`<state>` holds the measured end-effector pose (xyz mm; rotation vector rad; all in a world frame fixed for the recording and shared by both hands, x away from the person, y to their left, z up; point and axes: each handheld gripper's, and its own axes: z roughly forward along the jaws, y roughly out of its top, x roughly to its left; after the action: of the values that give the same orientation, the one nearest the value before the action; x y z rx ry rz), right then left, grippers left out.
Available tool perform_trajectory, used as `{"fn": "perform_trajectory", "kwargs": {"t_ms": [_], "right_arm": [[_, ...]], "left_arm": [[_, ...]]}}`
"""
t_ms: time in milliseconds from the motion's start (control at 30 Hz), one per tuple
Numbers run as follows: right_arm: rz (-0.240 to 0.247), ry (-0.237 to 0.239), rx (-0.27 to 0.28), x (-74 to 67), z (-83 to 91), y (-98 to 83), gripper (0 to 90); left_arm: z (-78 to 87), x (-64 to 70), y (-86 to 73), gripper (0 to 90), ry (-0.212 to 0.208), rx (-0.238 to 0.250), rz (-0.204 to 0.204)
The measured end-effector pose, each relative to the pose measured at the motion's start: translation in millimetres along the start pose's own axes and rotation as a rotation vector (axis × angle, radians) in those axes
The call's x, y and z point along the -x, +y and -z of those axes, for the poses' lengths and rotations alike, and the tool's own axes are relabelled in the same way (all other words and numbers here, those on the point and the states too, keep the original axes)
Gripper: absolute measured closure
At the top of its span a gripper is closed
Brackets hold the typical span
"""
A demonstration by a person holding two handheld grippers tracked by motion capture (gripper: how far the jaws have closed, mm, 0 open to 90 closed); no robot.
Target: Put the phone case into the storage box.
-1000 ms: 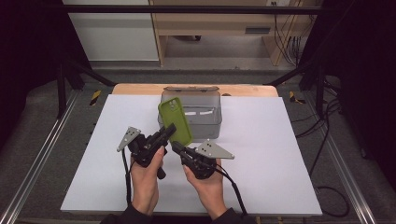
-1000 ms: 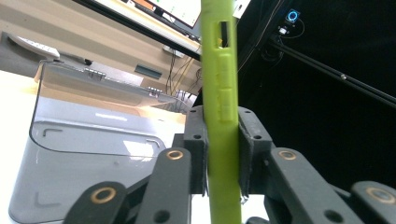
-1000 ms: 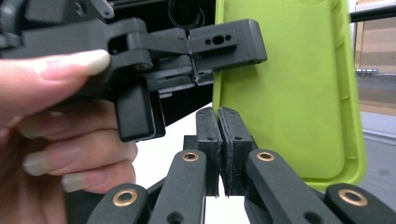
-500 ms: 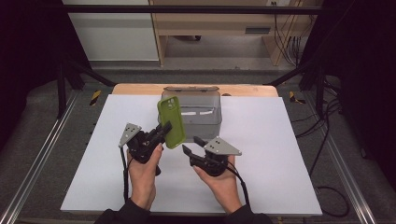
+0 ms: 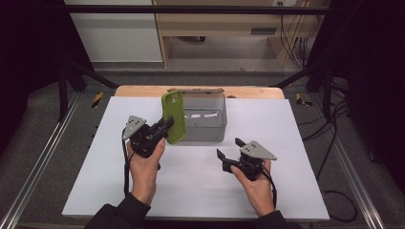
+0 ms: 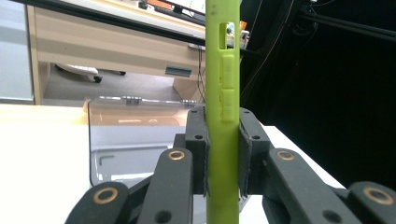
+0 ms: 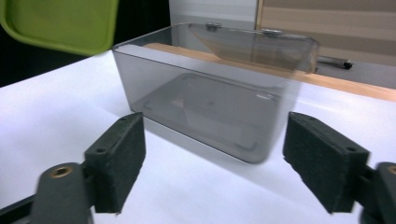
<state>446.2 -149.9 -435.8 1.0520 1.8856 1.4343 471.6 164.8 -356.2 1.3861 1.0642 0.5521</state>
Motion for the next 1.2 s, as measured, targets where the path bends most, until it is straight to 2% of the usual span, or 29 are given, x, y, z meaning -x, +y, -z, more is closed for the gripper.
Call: {"fn": "perform_trajectory", "kwargs": {"t_ms": [167, 300, 367, 533, 833, 933, 1033, 1200], "right_arm": [[0.029, -0.013, -0.023, 15.6, 17.0, -8.1, 14.0], [0.014, -0.03, -0.036, 29.9, 28.4, -14.5, 10.1], [0.01, -0.048, -0.036, 36.9, 33.9, -17.7, 9.3], [-0.002, -0.06, -0.015, 48.8, 48.6, -22.7, 7.9], [0.027, -0.075, 0.057, 54.7, 68.8, -29.8, 4.8], [0.021, -0.094, 0.082, 57.7, 72.1, -34.1, 4.5], [0.026, -0.107, 0.098, 60.4, 74.2, -38.8, 4.1], [0.019, -0.117, 0.121, 61.5, 76.5, -45.6, 3.3]], "left_arm": [[-3.6, -5.4, 10.3, 77.4, 0.021, -0.007, -0.021], [-4.4, -9.5, 16.5, 77.4, 0.029, -0.014, -0.015], [-5.2, -10.6, 20.4, 77.4, 0.037, -0.017, -0.029], [-11.4, -13.1, 30.3, 77.4, 0.05, -0.027, -0.041], [-27.5, -14.8, 45.4, 77.4, 0.081, -0.047, -0.095], [-33.9, -15.2, 48.0, 77.4, 0.085, -0.057, -0.101], [-39.9, -15.9, 49.7, 77.4, 0.085, -0.069, -0.086], [-48.7, -16.8, 56.9, 77.4, 0.098, -0.06, -0.093]]}}
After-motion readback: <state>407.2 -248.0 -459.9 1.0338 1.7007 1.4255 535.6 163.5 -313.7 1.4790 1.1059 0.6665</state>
